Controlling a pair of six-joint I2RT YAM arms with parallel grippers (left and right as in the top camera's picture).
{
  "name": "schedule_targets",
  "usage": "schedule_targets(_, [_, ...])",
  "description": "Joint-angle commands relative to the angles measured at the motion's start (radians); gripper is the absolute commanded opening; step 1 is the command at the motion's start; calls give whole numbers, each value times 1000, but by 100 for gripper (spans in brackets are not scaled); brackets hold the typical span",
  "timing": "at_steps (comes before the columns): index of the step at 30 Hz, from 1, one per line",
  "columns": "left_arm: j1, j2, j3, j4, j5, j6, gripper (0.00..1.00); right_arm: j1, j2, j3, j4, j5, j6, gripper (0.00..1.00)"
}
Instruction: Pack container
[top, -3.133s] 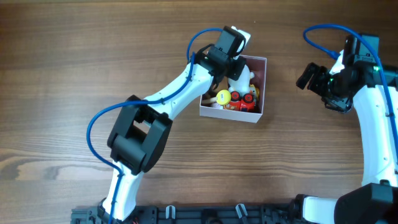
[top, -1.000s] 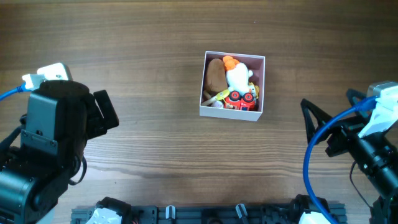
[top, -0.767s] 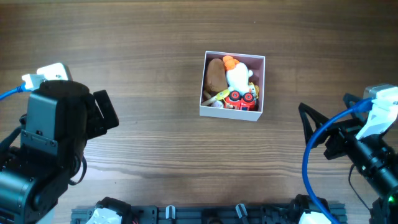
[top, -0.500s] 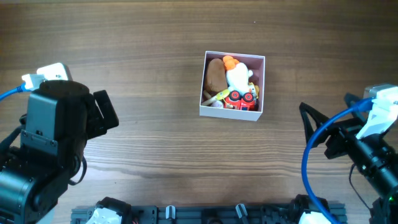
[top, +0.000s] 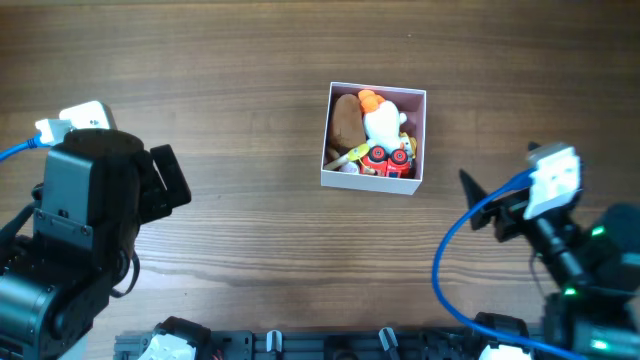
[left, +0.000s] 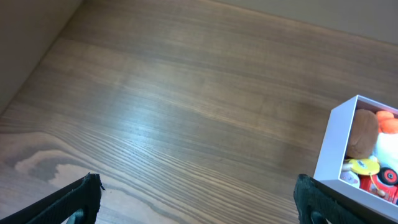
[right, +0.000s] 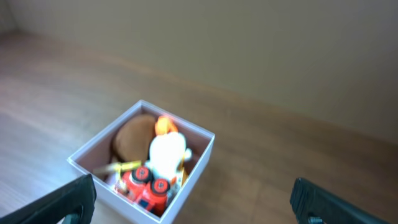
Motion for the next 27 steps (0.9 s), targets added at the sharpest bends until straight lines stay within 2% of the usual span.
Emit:
schedule_targets(1, [8, -6, 7, -2, -16, -21, 100, -1, -130, -245, 156, -93, -16, 100])
schedule_targets(6, [8, -6, 7, -2, -16, -21, 100, -1, -276, -430, 260, -151, -13, 100])
schedule_targets(17, [8, -6, 7, -2, -16, -21, 100, -1, -530, -583, 258, -150, -14, 100])
schedule_targets(21, [8, -6, 7, -2, -16, -21, 100, -1, -536, -657, 282, -175, -13, 100])
schedule_targets(27, [8, -6, 7, -2, -16, -21, 100, -1, -536, -665, 302, -207, -13, 100])
